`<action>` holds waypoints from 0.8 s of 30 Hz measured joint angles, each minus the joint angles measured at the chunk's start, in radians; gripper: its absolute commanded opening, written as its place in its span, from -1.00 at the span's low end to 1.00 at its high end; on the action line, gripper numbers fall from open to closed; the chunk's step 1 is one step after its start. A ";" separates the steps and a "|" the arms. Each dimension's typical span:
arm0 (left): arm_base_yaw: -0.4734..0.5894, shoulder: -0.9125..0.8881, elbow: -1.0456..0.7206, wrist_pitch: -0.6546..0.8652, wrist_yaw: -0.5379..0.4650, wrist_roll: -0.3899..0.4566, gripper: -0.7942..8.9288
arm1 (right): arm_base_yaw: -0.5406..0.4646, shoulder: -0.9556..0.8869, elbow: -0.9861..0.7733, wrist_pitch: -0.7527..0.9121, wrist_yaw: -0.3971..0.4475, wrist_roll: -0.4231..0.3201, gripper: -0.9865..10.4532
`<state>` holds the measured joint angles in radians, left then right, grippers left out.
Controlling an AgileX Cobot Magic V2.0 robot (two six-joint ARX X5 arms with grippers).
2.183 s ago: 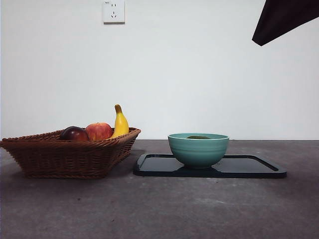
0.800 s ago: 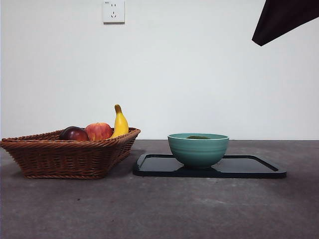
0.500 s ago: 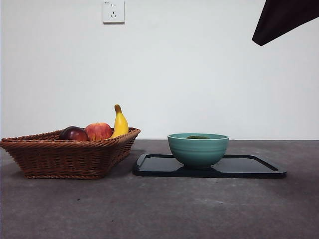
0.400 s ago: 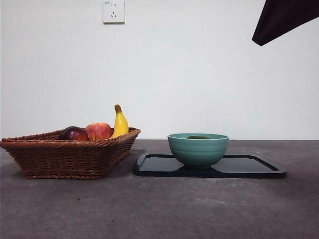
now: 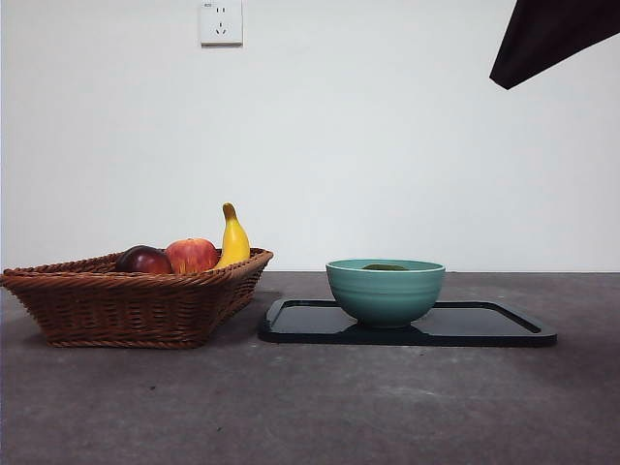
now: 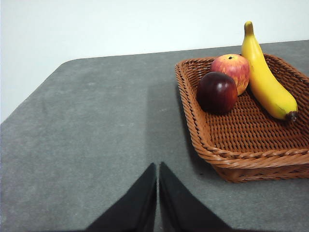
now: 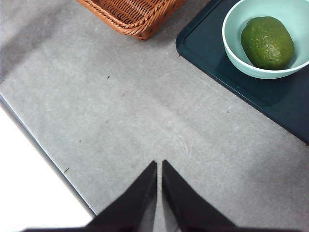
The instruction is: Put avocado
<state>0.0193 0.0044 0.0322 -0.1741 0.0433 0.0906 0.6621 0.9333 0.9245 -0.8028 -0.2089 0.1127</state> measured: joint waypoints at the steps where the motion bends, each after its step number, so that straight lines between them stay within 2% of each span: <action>1: 0.000 0.000 0.000 0.000 0.000 0.000 -0.82 | 0.000 0.000 0.000 0.000 0.000 0.000 -0.81; 12: 0.000 0.000 0.000 0.000 0.000 0.000 -0.82 | 0.000 0.000 0.000 0.000 0.000 0.000 -0.81; 15: 0.000 0.000 0.000 0.000 0.000 0.000 -0.82 | -0.032 -0.030 0.000 -0.002 0.000 -0.007 -0.81; 18: 0.000 0.000 0.000 -0.001 0.000 0.000 -0.82 | -0.111 -0.106 0.000 0.004 0.000 -0.022 -0.81; 24: 0.000 0.000 0.000 -0.001 0.000 0.000 -0.82 | -0.384 -0.335 -0.076 0.167 0.011 -0.023 -0.81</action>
<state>0.0193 0.0044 0.0322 -0.1749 0.0433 0.0906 0.2783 0.5983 0.8482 -0.6361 -0.1982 0.0895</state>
